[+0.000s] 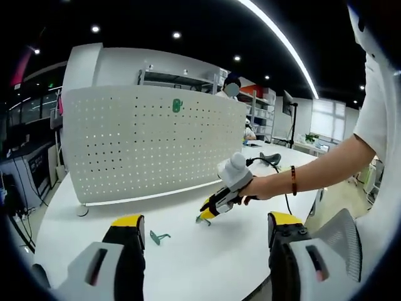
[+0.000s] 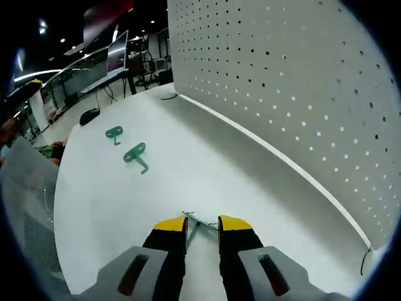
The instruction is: Insert the hook assembly into the mounting plate slot until the hook locks in place.
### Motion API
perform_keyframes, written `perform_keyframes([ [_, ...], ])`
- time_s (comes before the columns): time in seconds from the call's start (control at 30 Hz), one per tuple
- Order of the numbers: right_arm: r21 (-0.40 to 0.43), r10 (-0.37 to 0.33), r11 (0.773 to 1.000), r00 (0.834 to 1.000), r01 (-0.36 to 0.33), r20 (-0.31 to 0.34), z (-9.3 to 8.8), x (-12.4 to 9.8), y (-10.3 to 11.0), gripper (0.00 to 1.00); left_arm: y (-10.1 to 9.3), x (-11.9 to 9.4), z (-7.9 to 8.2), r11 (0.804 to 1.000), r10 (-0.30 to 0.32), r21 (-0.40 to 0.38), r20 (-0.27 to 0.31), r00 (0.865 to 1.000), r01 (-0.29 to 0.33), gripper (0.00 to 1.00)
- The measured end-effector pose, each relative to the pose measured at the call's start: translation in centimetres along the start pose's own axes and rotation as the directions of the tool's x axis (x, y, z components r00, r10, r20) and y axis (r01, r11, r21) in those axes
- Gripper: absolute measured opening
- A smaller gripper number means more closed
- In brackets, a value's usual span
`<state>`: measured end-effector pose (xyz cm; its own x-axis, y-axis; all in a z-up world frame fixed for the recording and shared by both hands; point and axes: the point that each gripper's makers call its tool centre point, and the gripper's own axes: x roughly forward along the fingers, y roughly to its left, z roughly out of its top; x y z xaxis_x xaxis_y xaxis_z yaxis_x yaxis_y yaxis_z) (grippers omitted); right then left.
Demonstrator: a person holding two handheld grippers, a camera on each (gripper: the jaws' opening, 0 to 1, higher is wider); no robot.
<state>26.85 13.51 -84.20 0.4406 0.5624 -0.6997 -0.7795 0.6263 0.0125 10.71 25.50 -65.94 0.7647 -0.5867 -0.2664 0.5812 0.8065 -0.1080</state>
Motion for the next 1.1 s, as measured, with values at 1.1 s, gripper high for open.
perform_keyframes([
  [1.1, -0.230, 0.068, 0.969, 0.993, -0.088, -0.095, -1.1, -0.3, 1.5, 0.12, 0.4, 0.0, -0.9, 0.998, -0.007, -0.061, 0.012, 1.000, 0.008, 0.80],
])
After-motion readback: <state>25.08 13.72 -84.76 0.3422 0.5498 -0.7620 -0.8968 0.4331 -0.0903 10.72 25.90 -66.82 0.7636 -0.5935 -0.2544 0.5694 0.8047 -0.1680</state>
